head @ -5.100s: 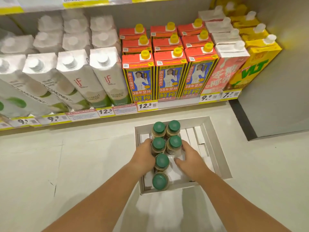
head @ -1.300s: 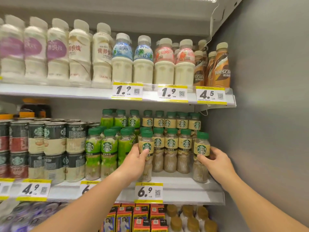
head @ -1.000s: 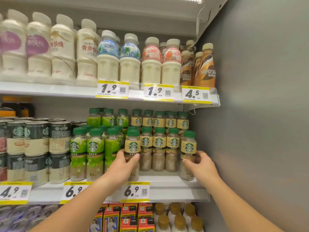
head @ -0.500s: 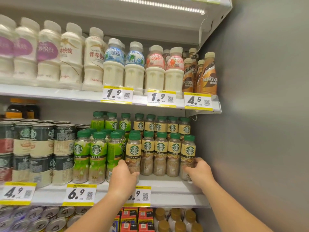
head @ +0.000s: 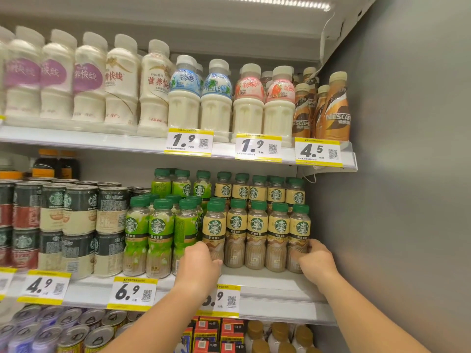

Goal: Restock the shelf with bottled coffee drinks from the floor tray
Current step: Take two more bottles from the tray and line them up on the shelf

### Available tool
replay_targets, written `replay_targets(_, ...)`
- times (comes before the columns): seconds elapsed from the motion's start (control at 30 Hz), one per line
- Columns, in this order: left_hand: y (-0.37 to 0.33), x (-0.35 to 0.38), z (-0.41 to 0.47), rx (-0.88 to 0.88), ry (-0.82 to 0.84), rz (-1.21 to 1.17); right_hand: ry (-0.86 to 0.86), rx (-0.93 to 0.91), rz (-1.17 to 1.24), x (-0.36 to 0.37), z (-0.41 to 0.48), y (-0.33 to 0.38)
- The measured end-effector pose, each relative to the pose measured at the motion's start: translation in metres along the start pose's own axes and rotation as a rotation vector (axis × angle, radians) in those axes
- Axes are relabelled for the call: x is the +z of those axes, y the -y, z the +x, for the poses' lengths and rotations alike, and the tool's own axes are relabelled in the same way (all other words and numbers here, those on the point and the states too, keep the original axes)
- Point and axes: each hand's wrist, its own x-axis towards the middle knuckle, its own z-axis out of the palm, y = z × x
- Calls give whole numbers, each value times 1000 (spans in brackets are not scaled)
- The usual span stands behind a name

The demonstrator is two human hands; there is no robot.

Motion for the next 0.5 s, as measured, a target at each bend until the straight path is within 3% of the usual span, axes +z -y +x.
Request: replay_targets(0.5, -5, -4, 1, -49, 0, 41, 25, 0, -29, -2, -6, 4)
